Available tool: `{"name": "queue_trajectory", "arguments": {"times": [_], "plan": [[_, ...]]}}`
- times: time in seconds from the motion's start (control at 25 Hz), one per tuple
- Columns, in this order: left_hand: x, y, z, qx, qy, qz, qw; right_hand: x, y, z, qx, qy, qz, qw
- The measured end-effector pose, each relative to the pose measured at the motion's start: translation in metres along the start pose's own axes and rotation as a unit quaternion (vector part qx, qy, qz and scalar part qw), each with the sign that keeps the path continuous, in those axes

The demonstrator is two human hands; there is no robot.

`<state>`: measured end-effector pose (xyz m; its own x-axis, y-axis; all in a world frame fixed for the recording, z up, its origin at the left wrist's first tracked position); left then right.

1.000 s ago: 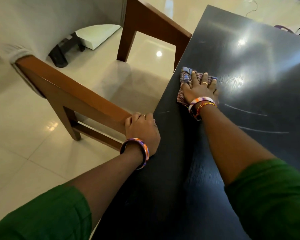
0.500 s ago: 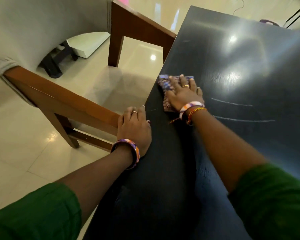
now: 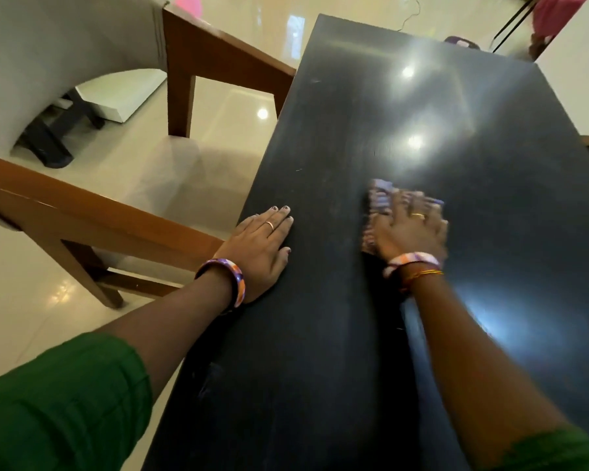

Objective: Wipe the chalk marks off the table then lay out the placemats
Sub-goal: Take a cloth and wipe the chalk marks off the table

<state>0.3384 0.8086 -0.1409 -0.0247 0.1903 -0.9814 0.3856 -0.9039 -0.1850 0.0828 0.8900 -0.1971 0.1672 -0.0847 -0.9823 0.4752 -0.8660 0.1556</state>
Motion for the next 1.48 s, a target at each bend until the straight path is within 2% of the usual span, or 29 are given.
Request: {"name": "queue_trajectory", "arguments": {"times": [0.08, 0.12, 0.2, 0.32, 0.4, 0.48, 0.52, 0.6, 0.68, 0.76, 0.84, 0.92, 1.0, 1.12, 1.2, 1.28, 1.36, 1.48], "plan": [[-0.001, -0.003, -0.001, -0.002, -0.007, -0.005, 1.0, -0.028, 0.066, -0.085, -0.129, 0.056, -0.003, 0.99], [-0.002, -0.004, -0.001, -0.004, -0.007, -0.004, 1.0, -0.041, 0.086, -0.114, -0.164, 0.063, 0.006, 0.984], [-0.001, -0.004, -0.001, -0.008, 0.009, -0.002, 1.0, -0.039, 0.066, -0.084, -0.173, 0.037, 0.008, 0.984], [0.0, -0.005, -0.003, -0.011, 0.016, -0.01, 1.0, -0.059, -0.031, -0.036, 0.006, 0.022, 0.011, 1.0], [-0.001, -0.003, -0.002, -0.005, -0.003, -0.01, 1.0, -0.071, -0.086, -0.034, 0.119, 0.002, 0.028, 0.993], [0.0, -0.002, 0.0, -0.003, -0.001, -0.015, 1.0, -0.077, -0.101, -0.048, 0.19, 0.007, 0.035, 0.981], [0.0, -0.003, 0.0, -0.003, 0.0, -0.017, 1.0, -0.073, -0.093, -0.058, 0.192, -0.002, 0.035, 0.981], [0.0, -0.002, 0.0, -0.006, -0.002, -0.021, 1.0, -0.063, -0.048, -0.086, 0.123, -0.008, 0.018, 0.992], [0.0, -0.002, -0.001, -0.007, -0.004, -0.023, 1.0, -0.048, 0.01, -0.121, -0.007, -0.004, 0.005, 1.0], [-0.001, -0.004, -0.002, -0.011, -0.002, -0.026, 1.0, -0.036, 0.054, -0.152, -0.129, 0.027, 0.004, 0.991], [-0.002, -0.007, -0.003, -0.017, 0.008, -0.023, 1.0, -0.038, 0.057, -0.148, -0.171, 0.048, 0.0, 0.984], [-0.001, -0.007, -0.004, -0.018, 0.018, -0.005, 1.0, -0.044, 0.02, -0.123, -0.107, 0.033, 0.004, 0.994], [-0.001, -0.007, -0.005, -0.017, 0.017, 0.0, 1.0, -0.054, -0.043, -0.098, 0.008, 0.013, 0.008, 1.0], [-0.002, -0.006, -0.005, -0.018, 0.008, -0.008, 1.0, -0.075, -0.136, -0.095, 0.18, -0.003, 0.032, 0.983], [-0.003, -0.007, -0.004, -0.015, -0.006, -0.013, 1.0, -0.081, -0.166, -0.113, 0.266, -0.007, 0.046, 0.963], [-0.005, -0.007, -0.004, -0.012, -0.018, -0.014, 1.0, -0.077, -0.159, -0.137, 0.293, -0.01, 0.039, 0.955], [-0.005, -0.008, -0.007, -0.017, -0.026, -0.01, 0.999, -0.069, -0.127, -0.154, 0.231, -0.012, 0.014, 0.973], [-0.005, -0.012, -0.008, -0.059, -0.035, -0.015, 0.998, -0.058, -0.063, -0.156, 0.066, 0.0, -0.02, 0.998]]}}
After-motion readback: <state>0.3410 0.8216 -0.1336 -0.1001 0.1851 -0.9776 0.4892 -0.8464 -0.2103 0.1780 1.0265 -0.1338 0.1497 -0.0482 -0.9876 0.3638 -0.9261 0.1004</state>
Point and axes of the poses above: each hand's wrist, its own z-axis towards the middle knuckle, its own x-axis out of the palm, y = z × x, the point moved 3 cm from there along z, towards the middle knuckle, and after that the axes turned 9 degrees about x, right-handed, at the moved point
